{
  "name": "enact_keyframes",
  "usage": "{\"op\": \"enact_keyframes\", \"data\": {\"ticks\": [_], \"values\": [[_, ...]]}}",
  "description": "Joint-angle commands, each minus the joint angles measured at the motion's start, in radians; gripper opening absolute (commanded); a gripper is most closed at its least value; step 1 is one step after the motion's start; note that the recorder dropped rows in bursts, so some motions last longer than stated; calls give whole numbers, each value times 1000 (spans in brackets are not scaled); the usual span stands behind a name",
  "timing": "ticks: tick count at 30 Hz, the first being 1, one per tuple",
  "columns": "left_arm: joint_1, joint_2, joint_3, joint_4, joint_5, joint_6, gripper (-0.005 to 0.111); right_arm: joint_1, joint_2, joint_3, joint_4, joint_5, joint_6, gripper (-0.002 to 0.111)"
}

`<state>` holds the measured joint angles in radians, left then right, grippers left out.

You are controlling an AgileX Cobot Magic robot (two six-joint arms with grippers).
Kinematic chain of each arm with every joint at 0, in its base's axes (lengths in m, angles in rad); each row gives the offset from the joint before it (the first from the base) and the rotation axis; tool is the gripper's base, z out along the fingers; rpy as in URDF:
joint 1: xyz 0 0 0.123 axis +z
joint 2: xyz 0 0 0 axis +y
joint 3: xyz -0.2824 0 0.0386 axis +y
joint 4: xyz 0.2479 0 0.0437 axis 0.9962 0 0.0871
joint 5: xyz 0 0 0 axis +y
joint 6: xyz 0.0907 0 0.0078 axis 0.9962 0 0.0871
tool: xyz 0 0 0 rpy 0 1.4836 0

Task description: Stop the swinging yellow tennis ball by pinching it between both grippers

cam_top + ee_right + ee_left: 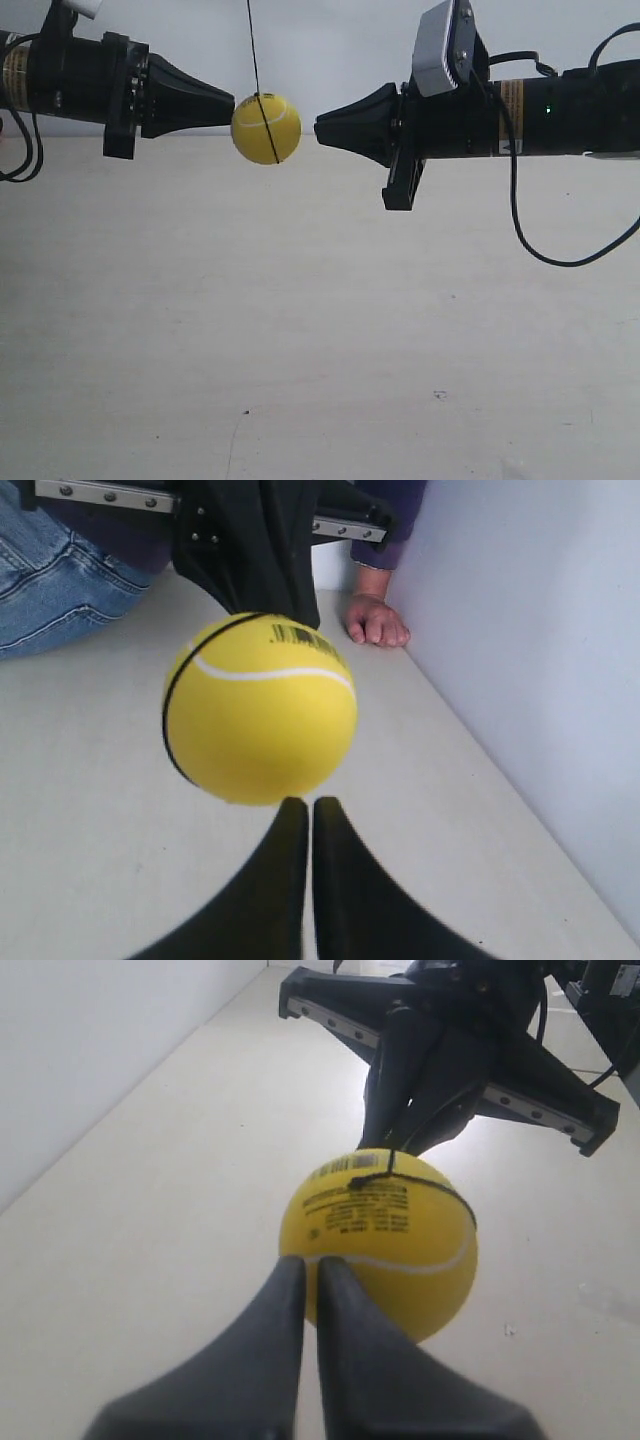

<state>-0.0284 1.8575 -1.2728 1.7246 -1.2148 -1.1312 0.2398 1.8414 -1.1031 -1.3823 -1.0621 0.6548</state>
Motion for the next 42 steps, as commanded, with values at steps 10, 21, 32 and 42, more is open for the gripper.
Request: {"op": "enact_keyframes", "data": {"ticks": [10,21,32,42], "values": [[-53,-2,-7,19,-6,-17,5,1,-2,-5,-1,-11,0,0],[-53,-2,-7,19,-6,-17,5,1,-2,-5,-1,-11,0,0],[-53,-2,-7,19,-6,-17,5,1,-2,-5,-1,-11,0,0],[-42,-2,-7,20,-6,-17,5,1,-4,-5,-1,31,-2,0]]}}
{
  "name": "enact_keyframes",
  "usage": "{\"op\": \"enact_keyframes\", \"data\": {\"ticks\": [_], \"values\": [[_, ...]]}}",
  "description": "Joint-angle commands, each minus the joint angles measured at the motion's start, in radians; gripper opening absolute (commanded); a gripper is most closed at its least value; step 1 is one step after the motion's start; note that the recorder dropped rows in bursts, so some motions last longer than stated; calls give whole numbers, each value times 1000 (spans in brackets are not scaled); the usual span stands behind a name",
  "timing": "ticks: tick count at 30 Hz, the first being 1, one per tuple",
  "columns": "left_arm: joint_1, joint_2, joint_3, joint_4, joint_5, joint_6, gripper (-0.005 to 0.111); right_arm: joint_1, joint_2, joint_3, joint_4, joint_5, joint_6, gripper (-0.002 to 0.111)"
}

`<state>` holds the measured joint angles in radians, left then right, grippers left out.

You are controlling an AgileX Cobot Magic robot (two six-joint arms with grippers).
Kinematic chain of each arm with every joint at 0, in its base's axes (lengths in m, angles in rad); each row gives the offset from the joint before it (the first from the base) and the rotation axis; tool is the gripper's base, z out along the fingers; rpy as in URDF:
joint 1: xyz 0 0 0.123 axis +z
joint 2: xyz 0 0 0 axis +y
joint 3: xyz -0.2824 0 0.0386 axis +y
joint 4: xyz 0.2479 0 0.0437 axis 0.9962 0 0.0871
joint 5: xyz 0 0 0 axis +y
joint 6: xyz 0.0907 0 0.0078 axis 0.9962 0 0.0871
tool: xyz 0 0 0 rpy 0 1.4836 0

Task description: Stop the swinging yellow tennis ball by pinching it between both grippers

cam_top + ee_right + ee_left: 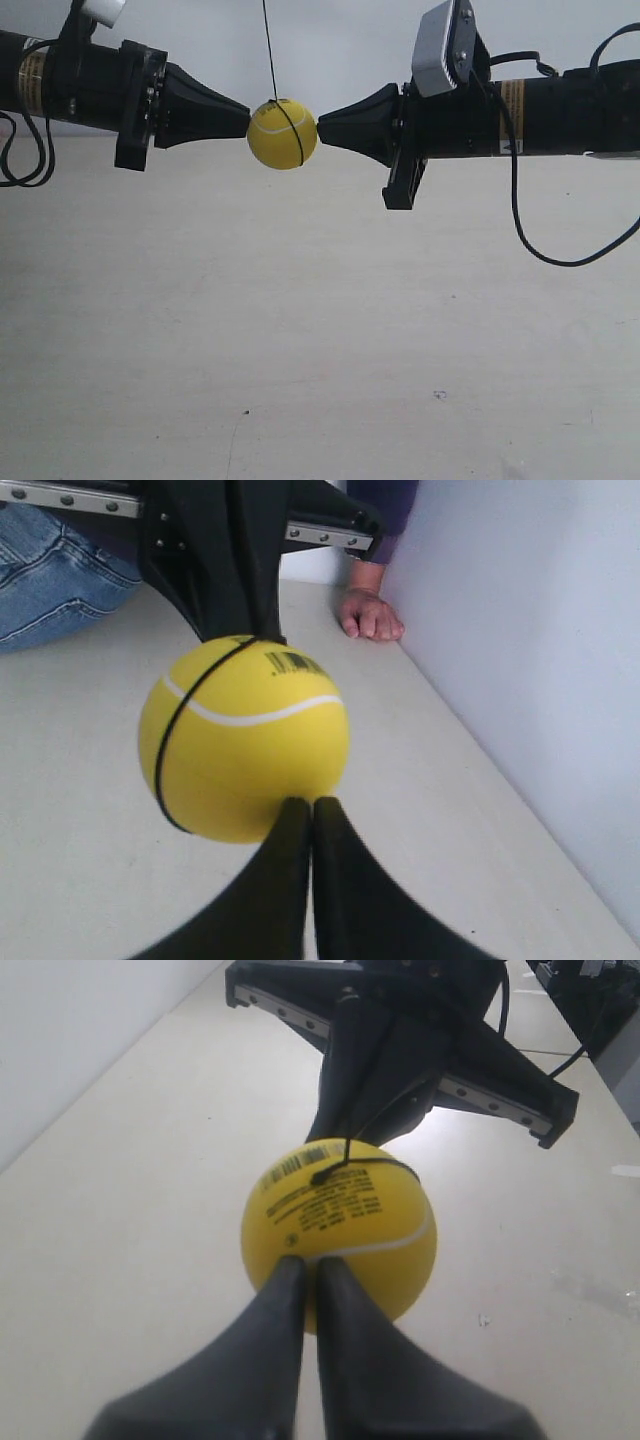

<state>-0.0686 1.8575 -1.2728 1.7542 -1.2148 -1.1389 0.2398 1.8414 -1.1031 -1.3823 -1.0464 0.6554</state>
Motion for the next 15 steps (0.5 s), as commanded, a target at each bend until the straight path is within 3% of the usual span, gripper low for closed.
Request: {"op": "enact_keyframes", "data": {"ticks": [1,9,15], "values": [[4,-2,-7,-10,-6,-9,5,-1,-4,-5,-3,15,-3,0],[77,-2,-7,-10,-6,-28,5,-9,-16,-5,-18,67,-9,0],[107,-2,-7,-10,-6,-34,5,-66,-34,-5,-46,-35,20,0]]}}
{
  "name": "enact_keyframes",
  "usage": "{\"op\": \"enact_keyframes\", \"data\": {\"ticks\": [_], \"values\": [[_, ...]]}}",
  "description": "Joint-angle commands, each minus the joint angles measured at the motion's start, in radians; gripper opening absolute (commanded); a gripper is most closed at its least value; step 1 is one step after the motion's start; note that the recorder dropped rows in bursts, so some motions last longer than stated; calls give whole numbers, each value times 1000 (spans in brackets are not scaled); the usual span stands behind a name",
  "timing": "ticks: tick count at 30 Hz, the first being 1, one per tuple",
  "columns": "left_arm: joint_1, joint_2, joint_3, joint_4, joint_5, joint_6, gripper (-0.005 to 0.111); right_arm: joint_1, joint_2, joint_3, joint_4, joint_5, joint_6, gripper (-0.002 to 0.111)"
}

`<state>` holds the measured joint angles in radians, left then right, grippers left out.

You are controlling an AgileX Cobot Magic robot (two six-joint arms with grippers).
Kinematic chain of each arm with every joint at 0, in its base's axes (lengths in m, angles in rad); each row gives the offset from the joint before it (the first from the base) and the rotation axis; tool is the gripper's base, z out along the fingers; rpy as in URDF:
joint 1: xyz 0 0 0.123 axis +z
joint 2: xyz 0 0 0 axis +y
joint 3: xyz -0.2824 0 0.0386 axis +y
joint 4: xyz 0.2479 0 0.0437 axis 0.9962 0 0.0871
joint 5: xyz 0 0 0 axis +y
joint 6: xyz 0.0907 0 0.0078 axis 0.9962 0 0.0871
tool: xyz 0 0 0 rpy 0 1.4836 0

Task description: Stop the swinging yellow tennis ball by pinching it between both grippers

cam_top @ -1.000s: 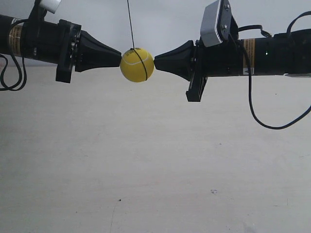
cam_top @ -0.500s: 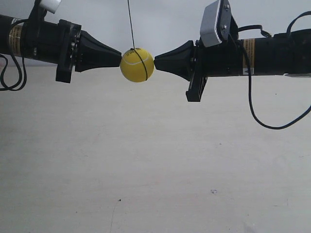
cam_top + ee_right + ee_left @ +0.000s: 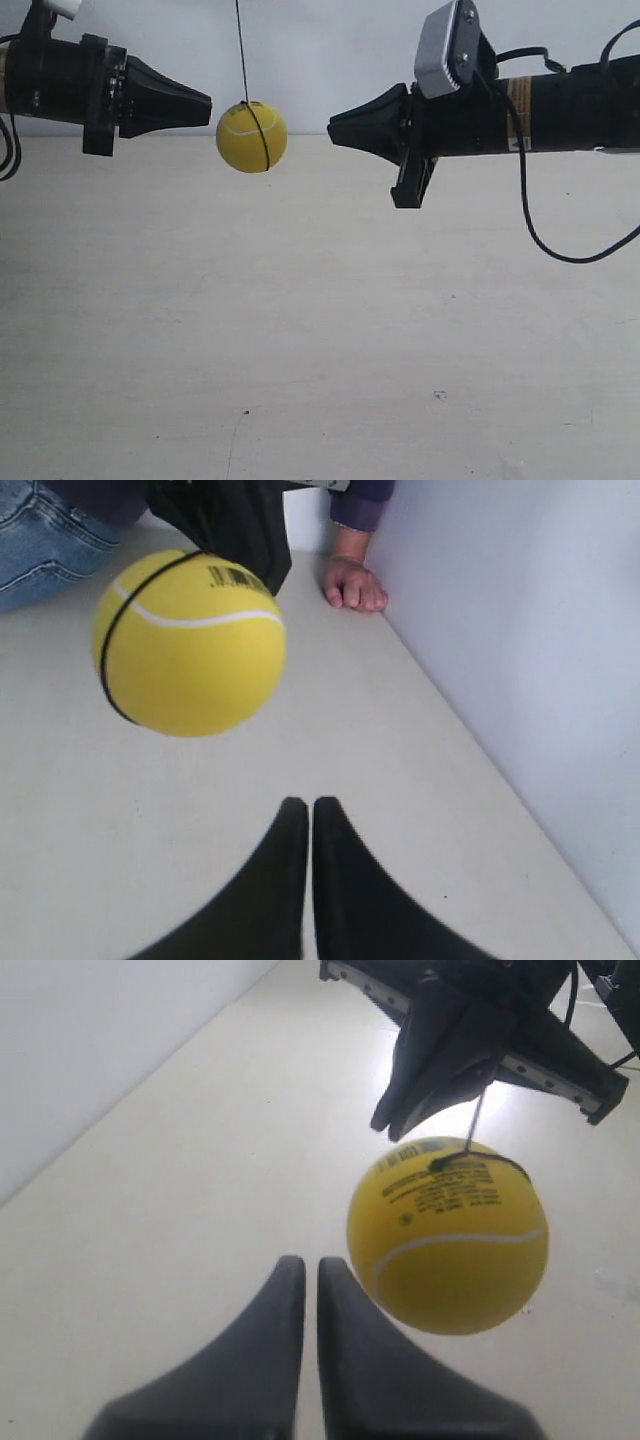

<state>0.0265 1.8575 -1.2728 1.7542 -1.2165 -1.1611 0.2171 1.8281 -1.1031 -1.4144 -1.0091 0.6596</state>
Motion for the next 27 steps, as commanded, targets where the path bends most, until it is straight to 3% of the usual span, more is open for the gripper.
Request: {"op": "enact_keyframes", "data": {"ticks": [1,27], "values": [[12,-2,-7,-10,-5,-12,5,-52,-21,-5,-14,-87,19,0],[12,-2,-7,-10,-5,-32,5,-67,-21,-5,-14,-82,39,0]]}}
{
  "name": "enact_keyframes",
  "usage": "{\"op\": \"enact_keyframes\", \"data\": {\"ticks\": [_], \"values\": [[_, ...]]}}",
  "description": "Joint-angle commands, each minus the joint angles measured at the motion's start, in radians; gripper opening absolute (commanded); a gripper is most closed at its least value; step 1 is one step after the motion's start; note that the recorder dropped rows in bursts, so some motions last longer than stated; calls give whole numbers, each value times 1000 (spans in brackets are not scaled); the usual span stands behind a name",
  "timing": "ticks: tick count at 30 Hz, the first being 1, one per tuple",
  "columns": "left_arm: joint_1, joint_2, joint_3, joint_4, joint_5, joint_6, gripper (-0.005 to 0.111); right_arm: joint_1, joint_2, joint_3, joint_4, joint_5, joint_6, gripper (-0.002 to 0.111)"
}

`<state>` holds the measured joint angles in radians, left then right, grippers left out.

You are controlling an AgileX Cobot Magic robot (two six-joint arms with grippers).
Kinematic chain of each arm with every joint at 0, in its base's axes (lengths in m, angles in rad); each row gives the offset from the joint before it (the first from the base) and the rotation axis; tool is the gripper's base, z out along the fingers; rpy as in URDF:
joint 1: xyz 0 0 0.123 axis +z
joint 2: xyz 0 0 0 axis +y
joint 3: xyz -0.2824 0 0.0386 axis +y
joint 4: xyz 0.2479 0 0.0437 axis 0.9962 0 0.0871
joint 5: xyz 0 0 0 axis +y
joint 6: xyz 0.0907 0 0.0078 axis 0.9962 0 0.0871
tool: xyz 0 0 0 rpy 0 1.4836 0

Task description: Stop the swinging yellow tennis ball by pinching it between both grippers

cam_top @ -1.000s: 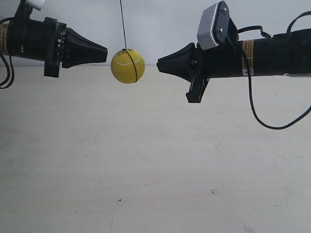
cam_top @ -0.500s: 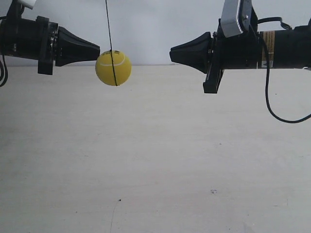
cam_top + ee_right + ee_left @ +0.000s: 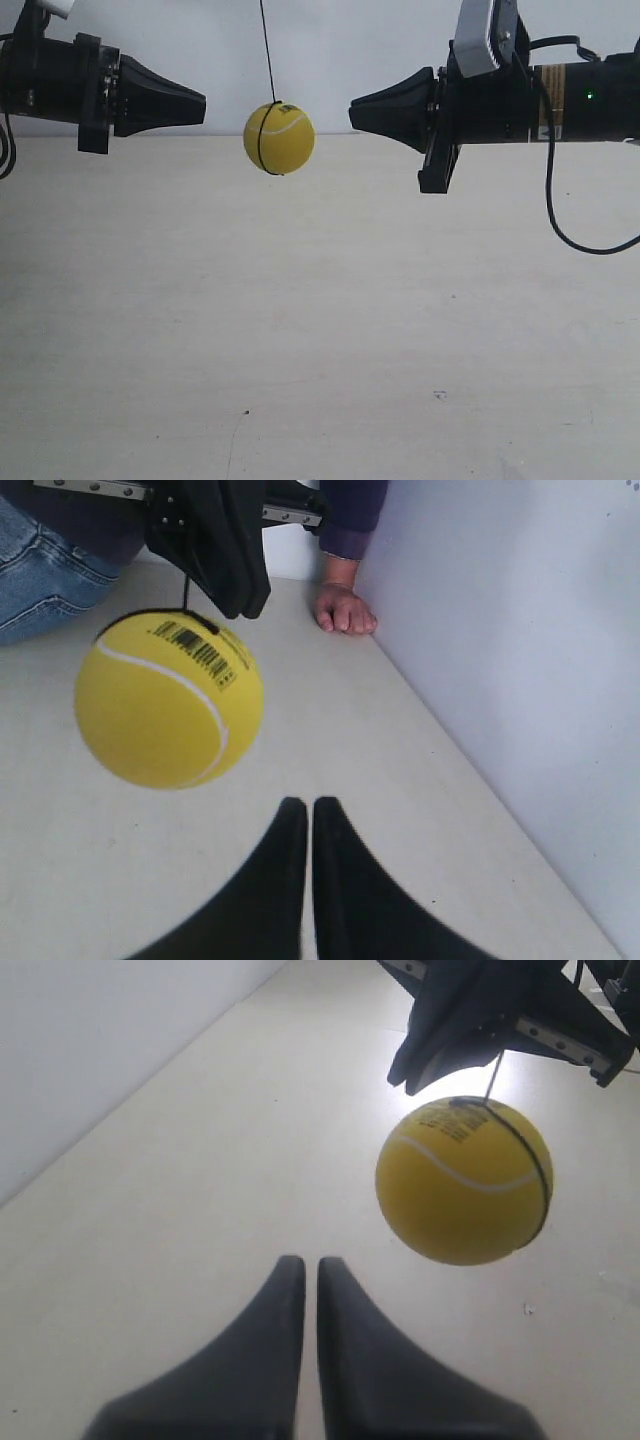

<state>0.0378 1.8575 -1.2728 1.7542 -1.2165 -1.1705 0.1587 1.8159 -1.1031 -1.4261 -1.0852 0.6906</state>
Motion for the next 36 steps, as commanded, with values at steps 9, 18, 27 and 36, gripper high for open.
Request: {"op": "enact_keyframes", "data": {"ticks": [9,18,27,36], "values": [[-13,10,-7,-10,-5,-33,5,-9,23,-7,14,-11,-7,0],[-61,69,-7,-10,-5,-27,5,-4,32,-7,37,-77,-20,0],[-61,73,-7,-10,-5,-22,5,51,32,-7,37,-18,-30,0],[-61,73,-7,-10,-5,-22,5,51,32,-7,35,-11,-19,0]]}}
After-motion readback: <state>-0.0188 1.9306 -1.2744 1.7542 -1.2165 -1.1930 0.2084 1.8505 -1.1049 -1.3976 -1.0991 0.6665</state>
